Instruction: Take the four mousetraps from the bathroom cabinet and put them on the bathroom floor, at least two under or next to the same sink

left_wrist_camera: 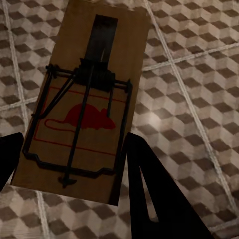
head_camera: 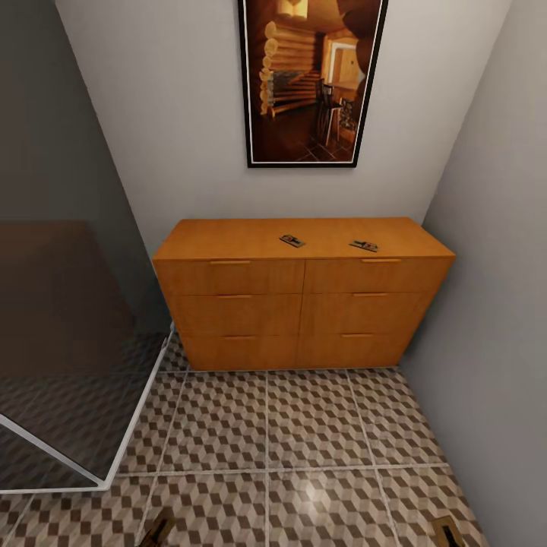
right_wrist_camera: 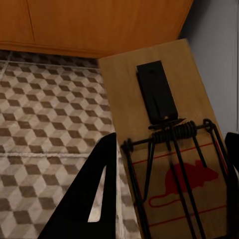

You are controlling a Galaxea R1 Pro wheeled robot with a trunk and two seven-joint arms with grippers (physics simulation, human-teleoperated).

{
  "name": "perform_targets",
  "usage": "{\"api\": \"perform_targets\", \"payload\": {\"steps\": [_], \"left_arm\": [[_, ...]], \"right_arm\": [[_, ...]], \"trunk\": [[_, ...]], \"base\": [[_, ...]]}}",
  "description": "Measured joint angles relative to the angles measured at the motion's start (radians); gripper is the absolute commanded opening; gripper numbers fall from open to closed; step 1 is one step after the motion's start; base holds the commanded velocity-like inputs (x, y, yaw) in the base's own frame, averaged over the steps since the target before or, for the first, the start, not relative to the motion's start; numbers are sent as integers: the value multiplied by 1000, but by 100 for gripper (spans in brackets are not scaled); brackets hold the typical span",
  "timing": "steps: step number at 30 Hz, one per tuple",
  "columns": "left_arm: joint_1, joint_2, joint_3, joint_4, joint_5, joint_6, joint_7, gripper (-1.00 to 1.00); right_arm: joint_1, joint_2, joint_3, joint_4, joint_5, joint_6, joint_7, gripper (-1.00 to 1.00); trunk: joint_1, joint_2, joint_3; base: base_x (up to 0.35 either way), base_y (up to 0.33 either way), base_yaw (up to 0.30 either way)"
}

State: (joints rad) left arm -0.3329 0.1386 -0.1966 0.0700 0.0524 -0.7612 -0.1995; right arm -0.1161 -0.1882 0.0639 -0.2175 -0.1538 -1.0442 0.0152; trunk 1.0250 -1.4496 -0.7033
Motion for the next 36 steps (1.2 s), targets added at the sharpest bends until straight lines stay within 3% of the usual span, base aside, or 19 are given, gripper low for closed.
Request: {"api": "perform_targets", "payload": {"steps": [5,10,30,36], "left_arm": [[47,12,4,0,84,-95,3,-100],[57,20,2,0,113,-116,3,-100],[88,21,1,0,120,-161,4,-100],[88,21,1,0,120,-159,4,-100]], "right_arm": [[0,-21,5,2,0,0,4,-100],[0,-20,7,5,2,0,6,-100],[0,-17,6,5,0,0,3,-100],[0,5,6,6,-1,0,0,-100]], "trunk": [[0,0,0],[0,0,0],[0,0,0],[0,0,0]], "base": [[0,0,0],[0,0,0],[0,0,0],[0,0,0]]}}
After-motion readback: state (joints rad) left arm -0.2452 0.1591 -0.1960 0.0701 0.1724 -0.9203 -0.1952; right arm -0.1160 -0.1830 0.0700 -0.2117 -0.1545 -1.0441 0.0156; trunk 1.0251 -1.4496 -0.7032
